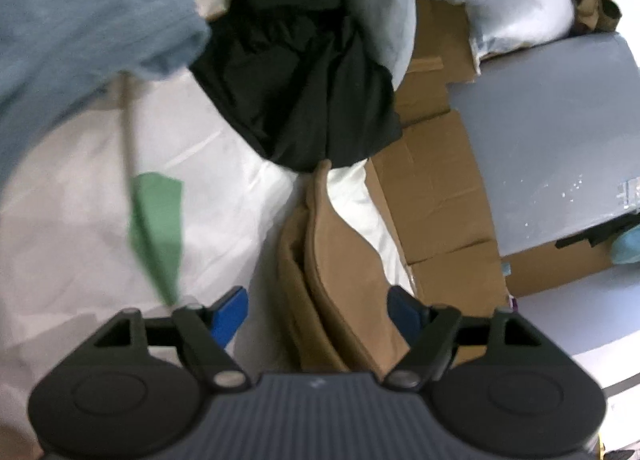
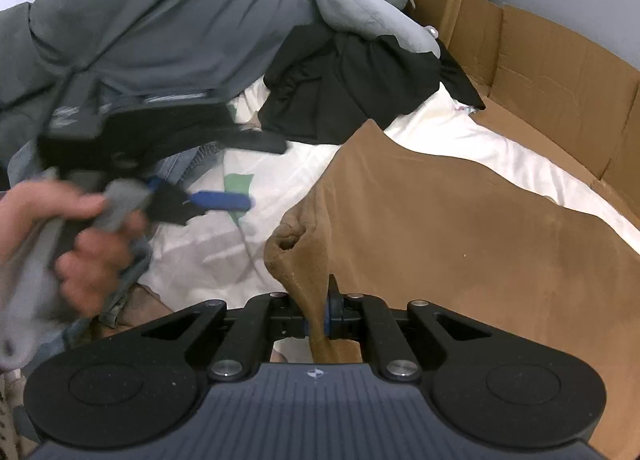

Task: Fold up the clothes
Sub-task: 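Lift the shirt corners with both grippers off the bed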

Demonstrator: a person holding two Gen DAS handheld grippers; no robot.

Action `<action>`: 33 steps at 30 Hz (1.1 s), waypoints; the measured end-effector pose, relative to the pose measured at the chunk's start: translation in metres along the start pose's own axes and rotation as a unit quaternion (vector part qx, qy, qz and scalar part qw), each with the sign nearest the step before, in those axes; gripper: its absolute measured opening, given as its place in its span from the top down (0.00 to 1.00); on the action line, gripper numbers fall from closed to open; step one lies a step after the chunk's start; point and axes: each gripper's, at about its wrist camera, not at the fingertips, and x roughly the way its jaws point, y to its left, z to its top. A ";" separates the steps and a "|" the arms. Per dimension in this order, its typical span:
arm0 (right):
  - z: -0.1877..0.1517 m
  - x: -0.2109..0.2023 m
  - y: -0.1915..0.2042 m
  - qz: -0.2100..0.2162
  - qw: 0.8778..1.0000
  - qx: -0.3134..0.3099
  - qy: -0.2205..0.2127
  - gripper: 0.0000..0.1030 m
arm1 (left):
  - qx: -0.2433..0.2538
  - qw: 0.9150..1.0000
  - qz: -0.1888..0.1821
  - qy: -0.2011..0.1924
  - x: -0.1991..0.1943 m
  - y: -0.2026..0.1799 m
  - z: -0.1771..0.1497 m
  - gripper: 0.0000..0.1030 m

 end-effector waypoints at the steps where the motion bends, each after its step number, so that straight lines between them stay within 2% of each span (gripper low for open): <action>1: -0.001 -0.001 0.002 0.000 1.000 0.001 0.000 0.95 | 0.005 1.000 0.001 0.007 0.008 -0.002 0.004 0.24; 4: -0.003 -0.002 0.004 -0.001 1.000 0.003 -0.003 0.95 | 0.024 0.999 0.035 0.027 0.029 -0.007 0.013 0.24; 8: -0.007 -0.002 0.002 0.002 1.000 0.012 -0.006 0.95 | 0.034 0.997 0.042 0.056 0.052 -0.010 0.022 0.24; 11: -0.008 -0.002 -0.002 0.006 1.000 0.015 -0.009 0.95 | 0.041 0.993 0.048 0.096 0.072 -0.012 0.028 0.25; 13: -0.008 -0.003 -0.005 0.011 1.000 0.018 -0.008 0.95 | 0.028 0.994 0.045 0.096 0.079 -0.007 0.028 0.25; 15: -0.008 -0.003 -0.011 0.017 1.000 0.018 -0.004 0.95 | 0.020 0.994 0.038 0.102 0.085 -0.003 0.027 0.31; 16: -0.008 -0.004 -0.014 0.019 1.000 0.018 -0.002 0.95 | 0.017 0.994 0.035 0.101 0.086 -0.002 0.025 0.38; 19: -0.007 -0.007 -0.022 0.027 0.999 0.022 -0.003 0.95 | 0.026 0.993 0.026 0.113 0.092 -0.006 0.021 0.88; 21: -0.006 -0.009 -0.028 0.036 0.999 0.026 -0.004 0.95 | 0.054 0.993 0.033 0.098 0.088 -0.018 0.020 0.88; 27: -0.001 -0.030 -0.043 0.077 0.997 0.001 -0.012 0.95 | 0.071 0.995 0.014 0.074 0.073 -0.056 0.017 0.89; 30: -0.002 -0.043 -0.056 0.098 0.995 0.004 -0.008 0.95 | 0.089 0.993 0.005 0.071 0.070 -0.081 0.011 0.90; 33: -0.005 -0.061 -0.071 0.106 0.994 0.008 -0.011 0.96 | 0.084 0.994 0.005 0.064 0.070 -0.103 0.002 0.90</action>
